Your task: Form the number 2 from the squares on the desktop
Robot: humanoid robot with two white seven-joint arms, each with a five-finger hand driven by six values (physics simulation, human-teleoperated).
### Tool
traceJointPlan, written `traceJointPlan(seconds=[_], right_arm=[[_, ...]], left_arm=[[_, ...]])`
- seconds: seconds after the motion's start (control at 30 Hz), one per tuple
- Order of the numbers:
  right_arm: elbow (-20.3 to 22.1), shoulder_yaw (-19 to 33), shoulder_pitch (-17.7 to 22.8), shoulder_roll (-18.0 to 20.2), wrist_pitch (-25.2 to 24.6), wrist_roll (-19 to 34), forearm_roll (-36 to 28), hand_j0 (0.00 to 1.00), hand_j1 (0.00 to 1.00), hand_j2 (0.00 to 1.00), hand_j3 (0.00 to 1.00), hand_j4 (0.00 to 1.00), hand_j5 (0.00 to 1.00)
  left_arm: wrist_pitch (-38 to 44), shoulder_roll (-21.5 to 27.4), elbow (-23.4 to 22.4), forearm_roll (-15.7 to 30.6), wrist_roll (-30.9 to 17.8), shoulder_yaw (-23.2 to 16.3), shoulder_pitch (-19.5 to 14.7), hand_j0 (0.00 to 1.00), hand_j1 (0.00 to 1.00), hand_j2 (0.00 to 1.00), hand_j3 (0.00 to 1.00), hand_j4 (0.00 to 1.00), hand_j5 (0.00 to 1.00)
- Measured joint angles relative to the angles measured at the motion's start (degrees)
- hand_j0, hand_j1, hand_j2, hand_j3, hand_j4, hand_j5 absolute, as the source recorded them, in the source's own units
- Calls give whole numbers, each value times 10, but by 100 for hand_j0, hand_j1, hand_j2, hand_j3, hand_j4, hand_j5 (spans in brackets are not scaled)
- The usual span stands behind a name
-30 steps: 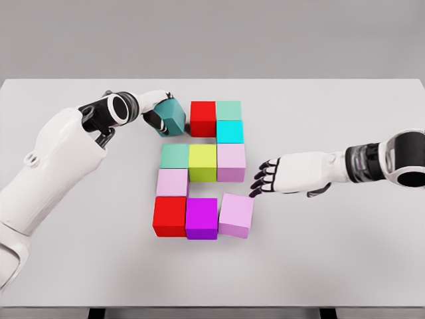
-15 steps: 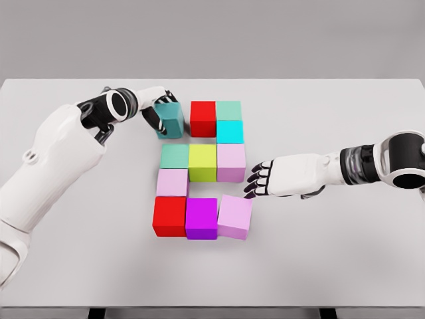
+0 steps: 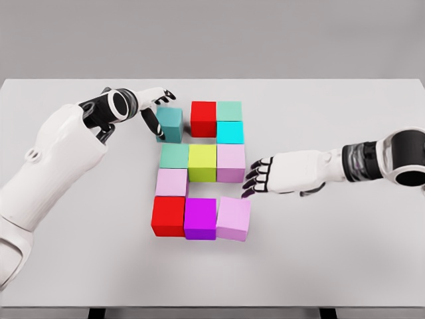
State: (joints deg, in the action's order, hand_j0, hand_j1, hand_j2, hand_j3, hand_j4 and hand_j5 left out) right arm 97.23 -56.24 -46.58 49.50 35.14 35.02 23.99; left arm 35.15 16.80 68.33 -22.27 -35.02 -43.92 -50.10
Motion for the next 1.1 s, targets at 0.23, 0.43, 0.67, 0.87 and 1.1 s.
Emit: traceJointPlan(seconds=[0.23,0.43,0.67,0.87,1.1], right_arm=[[8,25,11,40,0,0,-26,100,100,100,100,100,100],[29,2,21,68,0,0,-28,100,100,100,100,100,100],[32,-13,18,61,0,0,-29,100,100,100,100,100,100],[32,-14,18,50,0,0,-29,100,100,100,100,100,100],[32,-14,16,46,0,0,-29,100,100,100,100,100,100]], left_arm=[[0,-5,-8,-4,0,1,-4,100,100,100,100,100,100],[0,-13,-23,-10,0,1,-11,100,100,100,100,100,100],[0,-22,-29,-13,0,1,-12,100,100,100,100,100,100],[0,-23,-26,-14,0,1,-12,100,100,100,100,100,100],[-1,-19,-21,-14,1,1,-8,100,100,100,100,100,100]])
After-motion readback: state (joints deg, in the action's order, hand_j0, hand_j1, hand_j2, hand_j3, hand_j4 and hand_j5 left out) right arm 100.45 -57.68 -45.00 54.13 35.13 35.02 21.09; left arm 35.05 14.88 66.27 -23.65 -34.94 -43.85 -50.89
